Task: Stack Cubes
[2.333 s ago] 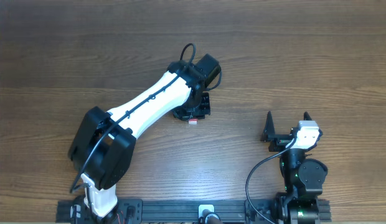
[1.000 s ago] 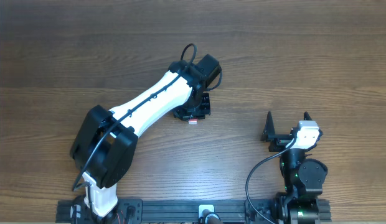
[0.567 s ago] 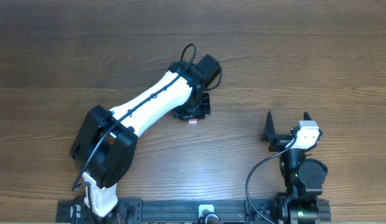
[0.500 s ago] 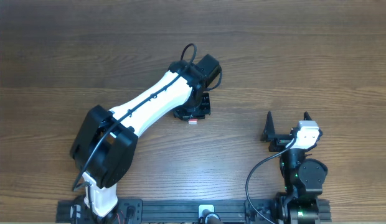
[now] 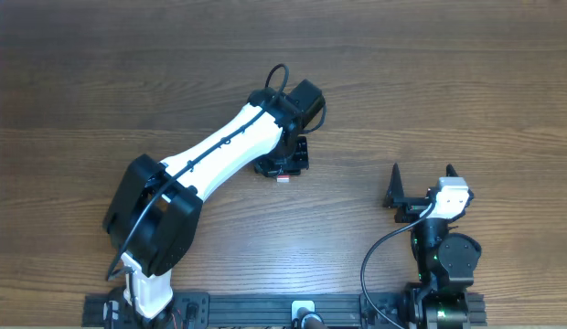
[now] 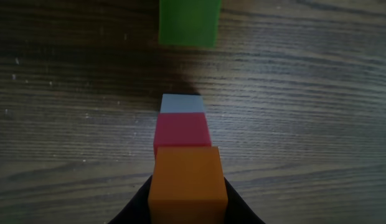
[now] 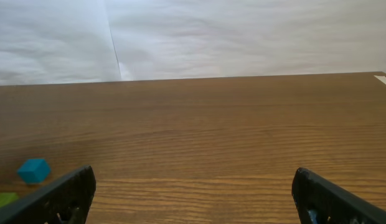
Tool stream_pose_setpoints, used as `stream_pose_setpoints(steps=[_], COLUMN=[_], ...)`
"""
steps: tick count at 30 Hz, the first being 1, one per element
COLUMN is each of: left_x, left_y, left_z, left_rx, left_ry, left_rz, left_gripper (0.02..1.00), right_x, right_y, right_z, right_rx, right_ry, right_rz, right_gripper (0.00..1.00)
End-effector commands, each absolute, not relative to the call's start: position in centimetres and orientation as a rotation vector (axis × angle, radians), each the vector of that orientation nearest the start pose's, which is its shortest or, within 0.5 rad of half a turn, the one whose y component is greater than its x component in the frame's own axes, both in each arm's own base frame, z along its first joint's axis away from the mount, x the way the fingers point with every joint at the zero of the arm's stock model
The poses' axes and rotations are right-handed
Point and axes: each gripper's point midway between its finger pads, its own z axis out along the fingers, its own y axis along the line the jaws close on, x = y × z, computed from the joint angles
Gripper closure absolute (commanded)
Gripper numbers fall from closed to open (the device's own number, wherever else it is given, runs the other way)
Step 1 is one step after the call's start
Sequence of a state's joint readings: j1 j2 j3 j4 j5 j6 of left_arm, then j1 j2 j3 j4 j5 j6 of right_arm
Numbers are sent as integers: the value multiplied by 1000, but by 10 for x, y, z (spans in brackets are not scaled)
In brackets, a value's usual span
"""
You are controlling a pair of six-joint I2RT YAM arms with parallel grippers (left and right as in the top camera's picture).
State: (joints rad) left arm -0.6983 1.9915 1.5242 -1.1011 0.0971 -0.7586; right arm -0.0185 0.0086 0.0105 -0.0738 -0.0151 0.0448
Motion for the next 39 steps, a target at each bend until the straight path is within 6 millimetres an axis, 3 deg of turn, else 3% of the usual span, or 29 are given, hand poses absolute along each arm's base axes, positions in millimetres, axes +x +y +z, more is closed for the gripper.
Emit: stream_pose_setpoints(steps=[1,39], left_x=[280,283], left_y=[-252,-253], left_z=[50,45], left_rx=[-79,-79], left_ry=[3194,3188], left_rz=[-79,-73], left_gripper=[833,820], right_x=[246,246], right_y=[-2,-2], right_z=[157,156], right_rx=[42,42], right_ry=[1645,1646], right_rz=[29,29], right_gripper=[7,7])
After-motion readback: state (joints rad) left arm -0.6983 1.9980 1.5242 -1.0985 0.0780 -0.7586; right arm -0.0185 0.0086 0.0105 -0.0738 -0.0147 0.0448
